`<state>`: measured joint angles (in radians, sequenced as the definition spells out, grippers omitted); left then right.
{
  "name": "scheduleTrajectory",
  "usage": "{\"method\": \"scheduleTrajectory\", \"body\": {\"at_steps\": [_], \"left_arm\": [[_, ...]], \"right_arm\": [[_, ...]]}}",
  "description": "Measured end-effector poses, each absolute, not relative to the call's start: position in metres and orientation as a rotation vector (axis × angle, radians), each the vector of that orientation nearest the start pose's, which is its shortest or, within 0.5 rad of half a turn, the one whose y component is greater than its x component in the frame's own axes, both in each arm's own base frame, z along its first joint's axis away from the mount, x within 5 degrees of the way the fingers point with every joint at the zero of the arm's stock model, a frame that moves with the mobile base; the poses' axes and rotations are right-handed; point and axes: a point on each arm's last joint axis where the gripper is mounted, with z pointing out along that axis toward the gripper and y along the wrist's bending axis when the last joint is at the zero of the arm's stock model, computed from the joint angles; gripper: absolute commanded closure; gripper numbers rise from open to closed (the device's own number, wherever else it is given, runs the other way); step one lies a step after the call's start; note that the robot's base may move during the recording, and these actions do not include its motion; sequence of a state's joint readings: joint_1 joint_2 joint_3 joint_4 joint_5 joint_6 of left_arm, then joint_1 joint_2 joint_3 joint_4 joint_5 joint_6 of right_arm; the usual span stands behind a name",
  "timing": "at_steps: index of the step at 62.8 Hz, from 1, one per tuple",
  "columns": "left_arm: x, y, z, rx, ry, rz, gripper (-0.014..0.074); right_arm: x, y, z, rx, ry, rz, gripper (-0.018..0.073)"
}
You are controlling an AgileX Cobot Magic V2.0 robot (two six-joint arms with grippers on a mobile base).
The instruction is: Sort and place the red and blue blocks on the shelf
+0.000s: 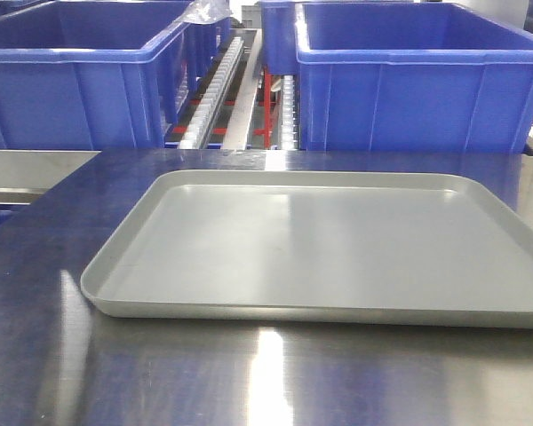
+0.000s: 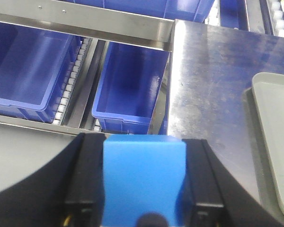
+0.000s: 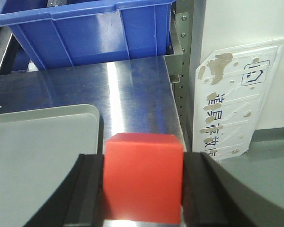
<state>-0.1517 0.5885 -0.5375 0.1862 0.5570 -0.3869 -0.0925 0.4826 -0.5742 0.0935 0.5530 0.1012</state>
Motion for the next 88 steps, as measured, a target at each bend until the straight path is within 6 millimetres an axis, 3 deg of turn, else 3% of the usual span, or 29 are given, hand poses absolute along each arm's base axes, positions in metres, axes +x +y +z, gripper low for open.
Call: {"method": "scheduleTrajectory", "body": {"at_steps": [88], "left_arm": [[0.1153,-0.0086,0.2986,-0.14,2.077,-0.13,0.0472]], "right_arm": [[0.0953,-0.0043,0.3214,0.233,1.93,0.106,0.0503]]}}
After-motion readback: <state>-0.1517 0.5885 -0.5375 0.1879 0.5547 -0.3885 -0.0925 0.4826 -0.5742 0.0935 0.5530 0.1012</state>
